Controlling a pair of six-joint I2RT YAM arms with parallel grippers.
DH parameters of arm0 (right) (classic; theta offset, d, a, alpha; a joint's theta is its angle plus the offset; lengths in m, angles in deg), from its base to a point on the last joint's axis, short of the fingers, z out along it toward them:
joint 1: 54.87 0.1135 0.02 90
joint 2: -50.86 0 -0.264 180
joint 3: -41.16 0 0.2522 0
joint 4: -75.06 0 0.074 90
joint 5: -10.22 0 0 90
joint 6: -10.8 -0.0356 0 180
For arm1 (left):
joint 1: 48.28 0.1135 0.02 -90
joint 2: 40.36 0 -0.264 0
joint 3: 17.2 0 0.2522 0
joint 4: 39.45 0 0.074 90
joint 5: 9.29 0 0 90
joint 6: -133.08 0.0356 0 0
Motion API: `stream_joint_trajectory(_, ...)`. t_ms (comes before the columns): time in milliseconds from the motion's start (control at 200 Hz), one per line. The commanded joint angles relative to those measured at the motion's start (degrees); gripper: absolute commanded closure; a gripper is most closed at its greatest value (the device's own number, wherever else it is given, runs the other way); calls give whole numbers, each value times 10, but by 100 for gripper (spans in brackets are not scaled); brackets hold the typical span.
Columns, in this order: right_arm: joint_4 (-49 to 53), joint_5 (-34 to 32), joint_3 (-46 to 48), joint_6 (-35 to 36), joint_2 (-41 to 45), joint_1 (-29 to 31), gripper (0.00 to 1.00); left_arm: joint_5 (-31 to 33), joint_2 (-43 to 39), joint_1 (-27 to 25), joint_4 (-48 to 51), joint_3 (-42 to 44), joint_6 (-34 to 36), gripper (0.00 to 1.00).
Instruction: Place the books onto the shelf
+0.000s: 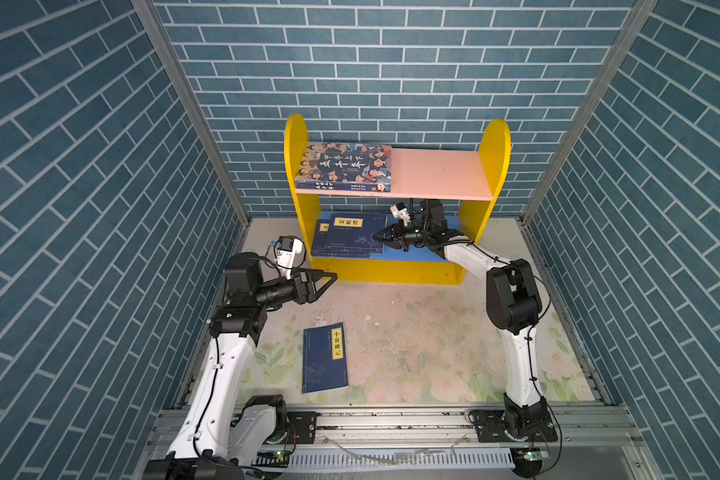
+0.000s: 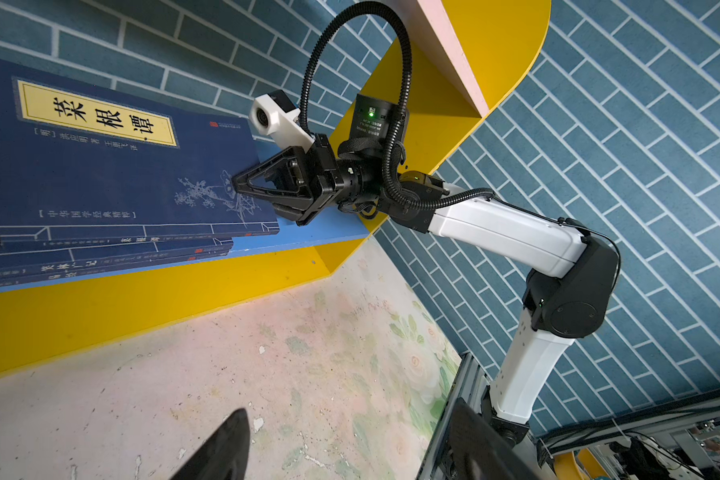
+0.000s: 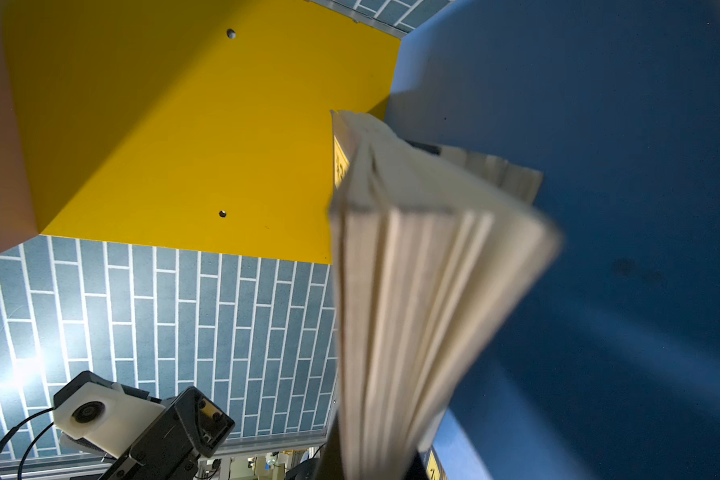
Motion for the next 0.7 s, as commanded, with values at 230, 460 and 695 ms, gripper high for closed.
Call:
stream_joint_trajectory(230, 31, 4, -39, 1, -27, 8, 99, -12, -7, 5, -20, 11, -4, 22)
stream_joint_trajectory(460, 67, -8, -41, 28, -28, 8, 80, -14, -14, 5, -24, 15, -8, 22)
stream_joint_trajectory(695, 139, -49, -43, 84, -7, 7, 66, -16, -21, 5, -26, 19, -10, 22)
